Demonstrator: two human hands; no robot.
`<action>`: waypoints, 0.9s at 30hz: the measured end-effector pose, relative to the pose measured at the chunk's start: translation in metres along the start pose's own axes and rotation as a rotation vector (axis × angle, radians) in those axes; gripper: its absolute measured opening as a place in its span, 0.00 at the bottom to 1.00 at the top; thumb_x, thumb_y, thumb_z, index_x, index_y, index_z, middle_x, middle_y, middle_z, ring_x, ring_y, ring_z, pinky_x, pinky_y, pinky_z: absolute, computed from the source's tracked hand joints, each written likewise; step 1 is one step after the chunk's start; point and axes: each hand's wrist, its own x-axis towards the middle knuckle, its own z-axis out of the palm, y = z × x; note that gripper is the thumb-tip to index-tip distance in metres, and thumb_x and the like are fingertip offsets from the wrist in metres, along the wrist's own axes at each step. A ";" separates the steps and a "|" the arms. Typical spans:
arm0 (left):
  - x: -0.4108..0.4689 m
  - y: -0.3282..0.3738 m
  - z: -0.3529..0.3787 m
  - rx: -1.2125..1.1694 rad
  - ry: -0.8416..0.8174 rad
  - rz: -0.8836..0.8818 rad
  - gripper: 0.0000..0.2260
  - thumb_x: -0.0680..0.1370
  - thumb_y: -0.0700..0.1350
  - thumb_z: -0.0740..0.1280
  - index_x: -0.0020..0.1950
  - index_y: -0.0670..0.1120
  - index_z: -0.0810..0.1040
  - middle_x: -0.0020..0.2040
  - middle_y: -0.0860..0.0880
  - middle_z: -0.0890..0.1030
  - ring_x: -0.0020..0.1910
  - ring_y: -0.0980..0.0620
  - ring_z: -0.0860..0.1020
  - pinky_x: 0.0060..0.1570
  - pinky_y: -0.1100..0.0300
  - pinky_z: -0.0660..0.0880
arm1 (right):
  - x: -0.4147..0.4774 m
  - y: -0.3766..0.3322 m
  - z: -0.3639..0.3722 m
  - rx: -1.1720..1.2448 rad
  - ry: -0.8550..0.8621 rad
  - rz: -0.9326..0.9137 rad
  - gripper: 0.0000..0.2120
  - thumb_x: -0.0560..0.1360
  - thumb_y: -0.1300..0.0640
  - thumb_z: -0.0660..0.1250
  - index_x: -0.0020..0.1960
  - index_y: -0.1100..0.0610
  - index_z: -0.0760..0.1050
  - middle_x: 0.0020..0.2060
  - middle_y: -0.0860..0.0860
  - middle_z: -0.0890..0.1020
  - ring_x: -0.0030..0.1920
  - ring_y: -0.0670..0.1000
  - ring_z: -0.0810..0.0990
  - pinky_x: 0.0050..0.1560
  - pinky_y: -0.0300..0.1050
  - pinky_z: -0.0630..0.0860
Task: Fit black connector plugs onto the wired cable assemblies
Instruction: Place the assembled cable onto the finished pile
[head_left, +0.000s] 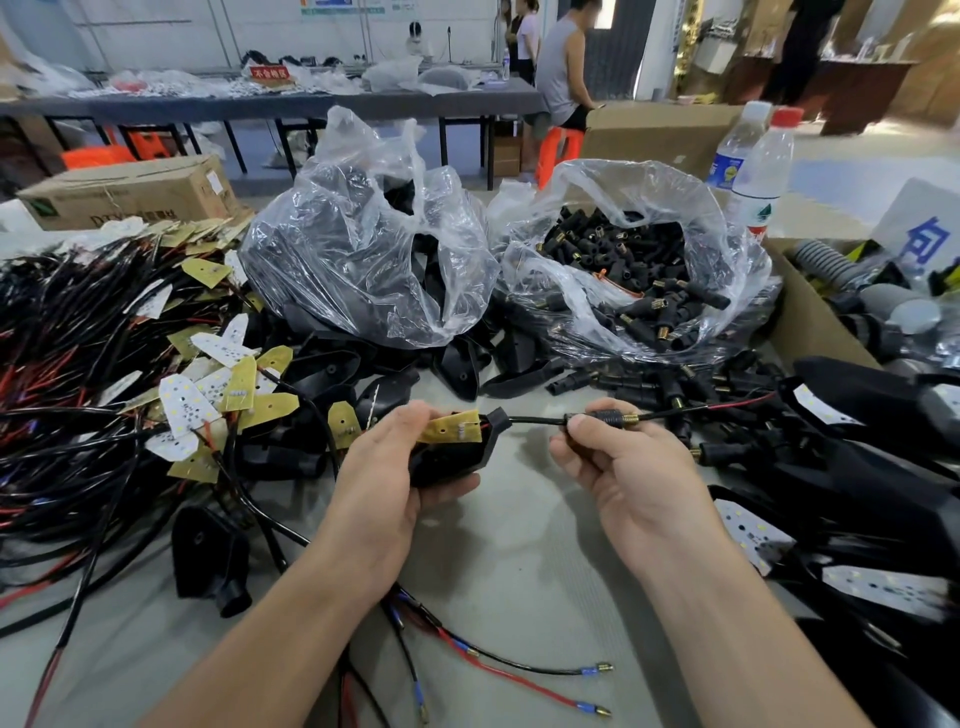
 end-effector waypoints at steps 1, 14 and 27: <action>0.001 -0.001 -0.001 0.003 -0.001 0.003 0.16 0.84 0.45 0.62 0.42 0.45 0.85 0.44 0.44 0.87 0.42 0.47 0.86 0.36 0.54 0.82 | 0.000 0.000 0.000 0.001 -0.004 0.002 0.10 0.75 0.76 0.66 0.45 0.62 0.75 0.30 0.56 0.81 0.29 0.53 0.82 0.32 0.40 0.81; 0.002 -0.005 -0.007 0.016 -0.066 0.121 0.14 0.69 0.34 0.73 0.53 0.44 0.81 0.51 0.46 0.87 0.49 0.48 0.86 0.41 0.58 0.83 | 0.000 0.002 -0.002 -0.070 0.020 0.016 0.09 0.76 0.74 0.68 0.46 0.61 0.74 0.35 0.59 0.79 0.30 0.53 0.81 0.31 0.40 0.81; 0.002 -0.004 -0.008 0.207 0.029 0.135 0.15 0.75 0.25 0.68 0.50 0.44 0.86 0.46 0.44 0.88 0.43 0.49 0.87 0.36 0.60 0.83 | -0.002 -0.003 -0.002 -0.022 -0.084 0.037 0.13 0.76 0.77 0.61 0.50 0.63 0.78 0.41 0.61 0.84 0.34 0.53 0.84 0.35 0.41 0.82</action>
